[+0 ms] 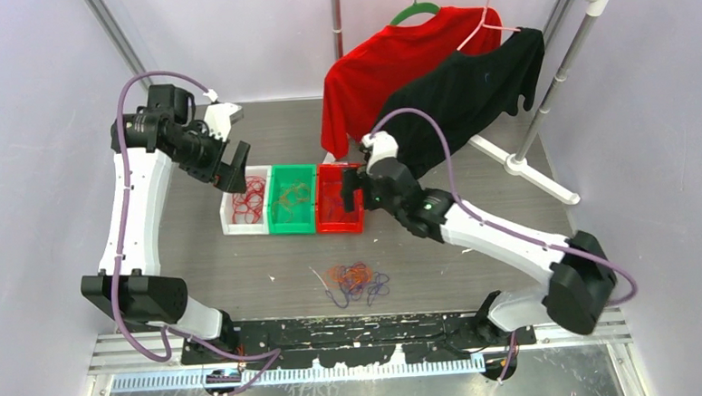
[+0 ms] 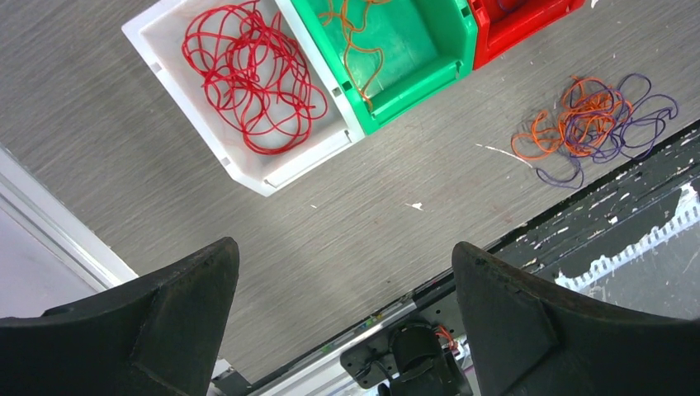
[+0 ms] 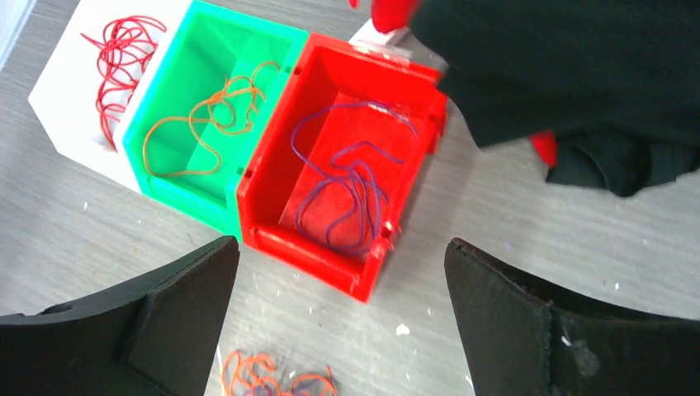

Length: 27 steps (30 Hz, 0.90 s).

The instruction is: Untangle the cables

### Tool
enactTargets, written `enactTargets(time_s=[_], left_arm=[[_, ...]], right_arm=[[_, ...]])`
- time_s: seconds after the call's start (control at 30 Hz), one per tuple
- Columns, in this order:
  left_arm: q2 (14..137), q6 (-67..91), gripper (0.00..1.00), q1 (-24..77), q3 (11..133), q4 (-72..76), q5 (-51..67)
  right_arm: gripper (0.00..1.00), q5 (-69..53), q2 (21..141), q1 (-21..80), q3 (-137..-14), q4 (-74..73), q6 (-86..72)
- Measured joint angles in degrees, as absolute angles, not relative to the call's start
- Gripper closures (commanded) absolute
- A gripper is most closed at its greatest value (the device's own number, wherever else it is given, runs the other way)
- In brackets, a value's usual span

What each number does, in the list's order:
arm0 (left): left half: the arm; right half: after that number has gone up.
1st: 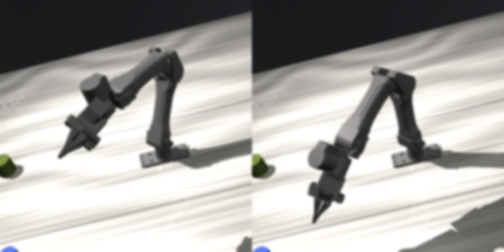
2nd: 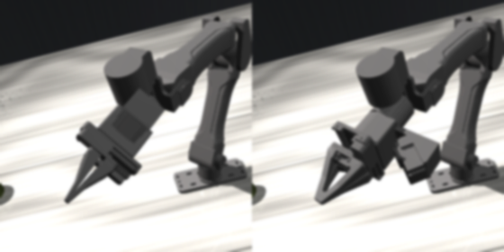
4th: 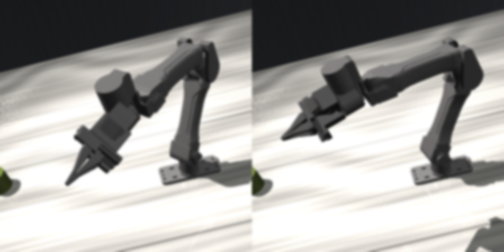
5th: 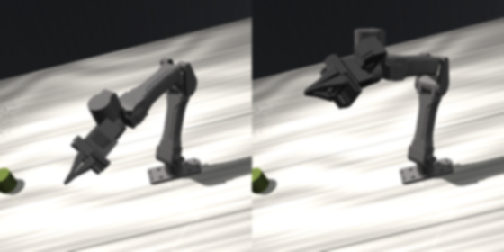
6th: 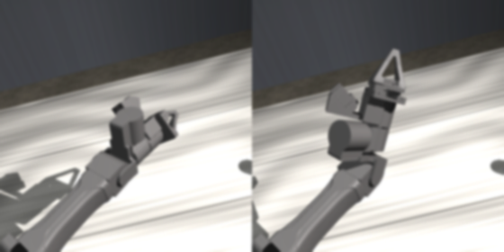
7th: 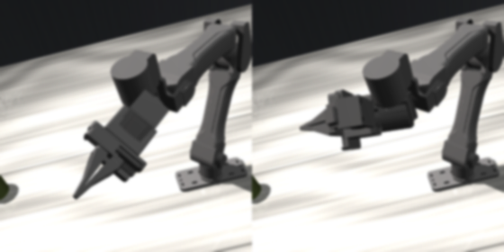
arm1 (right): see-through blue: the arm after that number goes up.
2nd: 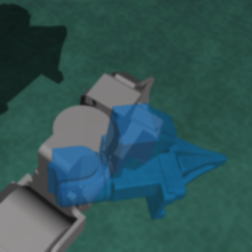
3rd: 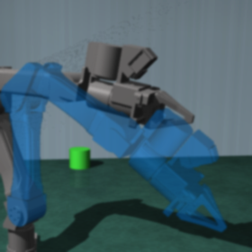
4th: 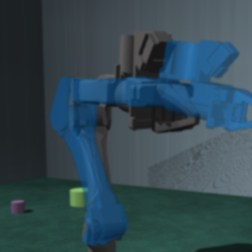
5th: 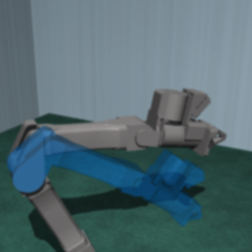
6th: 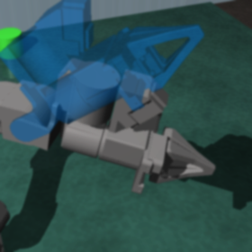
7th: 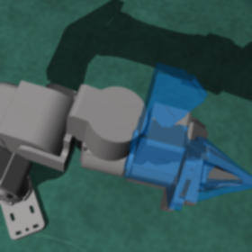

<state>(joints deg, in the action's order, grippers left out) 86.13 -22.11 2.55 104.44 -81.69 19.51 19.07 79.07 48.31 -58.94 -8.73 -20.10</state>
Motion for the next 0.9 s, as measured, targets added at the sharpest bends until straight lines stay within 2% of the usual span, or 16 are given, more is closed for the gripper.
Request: enactTargets(time_s=[0.13, 0.23, 0.53, 0.7, 0.83, 0.9], left_arm=[[85.3, -22.1, 0.0, 2.5, 102.5, -81.5, 19.6], [84.6, -22.1, 0.0, 2.5, 101.6, -81.4, 19.6], [84.2, -22.1, 0.0, 2.5, 99.4, -81.2, 20.6], [83.8, -22.1, 0.0, 2.5, 99.0, -81.3, 21.1], [83.2, -21.8, 0.0, 2.5, 99.0, -81.3, 21.3], [83.0, -21.6, 0.0, 2.5, 99.0, -81.3, 21.7]], right_arm=[[0.18, 16.3, 69.5, 47.3, -50.9, -10.0, -23.5], [0.27, 16.6, 64.0, 49.9, -46.0, -14.3, -24.8], [0.43, 20.6, 61.6, 67.9, -39.5, -23.1, -30.5], [0.49, 23.4, 63.4, 70.4, -35.4, -23.7, -34.6], [0.61, 25.1, 64.6, 70.5, -32.7, -23.3, -35.8], [0.62, 26.2, 65.8, 70.5, -32.4, -22.4, -36.0]])
